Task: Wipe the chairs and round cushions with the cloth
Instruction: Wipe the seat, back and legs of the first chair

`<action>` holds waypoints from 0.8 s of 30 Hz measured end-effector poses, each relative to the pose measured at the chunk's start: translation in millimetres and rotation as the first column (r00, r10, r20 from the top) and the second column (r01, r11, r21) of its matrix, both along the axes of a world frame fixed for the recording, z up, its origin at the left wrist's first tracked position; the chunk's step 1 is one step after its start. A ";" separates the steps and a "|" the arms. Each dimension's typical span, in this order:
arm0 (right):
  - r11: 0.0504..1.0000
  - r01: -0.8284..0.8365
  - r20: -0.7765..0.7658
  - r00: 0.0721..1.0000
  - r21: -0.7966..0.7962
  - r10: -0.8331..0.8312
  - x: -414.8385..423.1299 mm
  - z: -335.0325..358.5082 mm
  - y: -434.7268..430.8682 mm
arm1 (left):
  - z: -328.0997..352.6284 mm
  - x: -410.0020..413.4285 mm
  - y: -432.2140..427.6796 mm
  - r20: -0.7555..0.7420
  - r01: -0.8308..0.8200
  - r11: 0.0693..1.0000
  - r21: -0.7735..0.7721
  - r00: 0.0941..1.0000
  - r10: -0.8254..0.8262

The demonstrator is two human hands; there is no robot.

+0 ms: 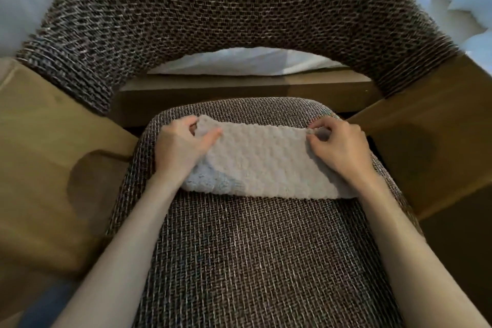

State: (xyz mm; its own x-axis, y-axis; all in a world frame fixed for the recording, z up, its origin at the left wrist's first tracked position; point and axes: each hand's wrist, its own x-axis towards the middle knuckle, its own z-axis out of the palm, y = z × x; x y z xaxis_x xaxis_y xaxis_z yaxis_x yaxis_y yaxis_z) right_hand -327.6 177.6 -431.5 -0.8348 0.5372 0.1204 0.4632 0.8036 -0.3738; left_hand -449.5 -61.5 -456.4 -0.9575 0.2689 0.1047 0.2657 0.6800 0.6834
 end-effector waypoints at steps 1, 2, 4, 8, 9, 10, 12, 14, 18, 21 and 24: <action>1.000 0.013 -0.012 1.000 0.000 -0.013 0.3 -1.3 0.1 | -0.7 -1.5 1.1 0.011 -0.015 1.000 0.010 1.000 0.015; 1.000 0.031 -0.029 0.999 -0.005 -0.031 1.0 -2.6 0.2 | 0.1 -2.9 2.0 0.030 -0.034 0.999 0.026 0.999 0.033; 0.998 0.060 -0.077 0.995 0.005 -0.059 5.4 -5.7 0.5 | 0.7 -6.8 0.3 0.033 -0.054 0.997 0.061 0.998 0.052; 0.991 0.108 -0.116 0.988 0.072 -0.099 23.3 -9.1 6.2 | -4.3 -8.0 -11.0 -0.133 0.002 1.000 0.031 0.991 0.002; 0.989 0.133 -0.100 0.987 0.056 -0.127 28.7 -7.7 6.4 | -4.7 -6.3 -13.1 -0.142 0.024 0.999 0.031 0.990 -0.019; 0.986 0.163 -0.075 0.984 0.031 -0.160 34.2 -5.6 5.7 | -5.2 -4.4 -14.6 -0.135 0.051 0.998 0.033 0.990 -0.046; 0.975 0.221 0.000 0.975 -0.019 -0.221 44.3 -1.7 2.0 | -7.2 -1.5 -15.4 -0.118 0.124 0.992 -0.008 0.985 -0.124; 0.966 0.260 0.100 0.961 -0.017 -0.257 50.5 -0.2 -1.5 | -9.0 0.2 -14.8 -0.112 0.176 0.978 -0.108 0.976 -0.188; 0.968 0.246 0.214 0.945 0.038 -0.249 52.9 -0.3 -5.6 | -8.8 -0.7 -15.4 -0.111 0.175 0.979 -0.106 0.976 -0.186; 0.981 0.195 0.197 0.962 -0.012 -0.189 45.3 5.0 -7.8 | -9.3 -0.2 -16.9 -0.089 0.165 0.984 -0.064 0.981 -0.171; 0.979 0.178 0.017 0.984 -0.095 -0.177 32.2 24.7 -14.0 | -6.8 3.6 -19.4 -0.048 0.169 0.986 0.001 0.984 -0.169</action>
State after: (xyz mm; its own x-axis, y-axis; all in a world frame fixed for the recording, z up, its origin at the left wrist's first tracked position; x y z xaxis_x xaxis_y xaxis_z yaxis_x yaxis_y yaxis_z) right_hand -295.3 163.6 -406.8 -0.7259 0.6856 0.0551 0.5985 0.6691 -0.4405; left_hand -445.9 -80.9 -463.2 -0.8922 0.4258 0.1508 0.4089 0.6194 0.6701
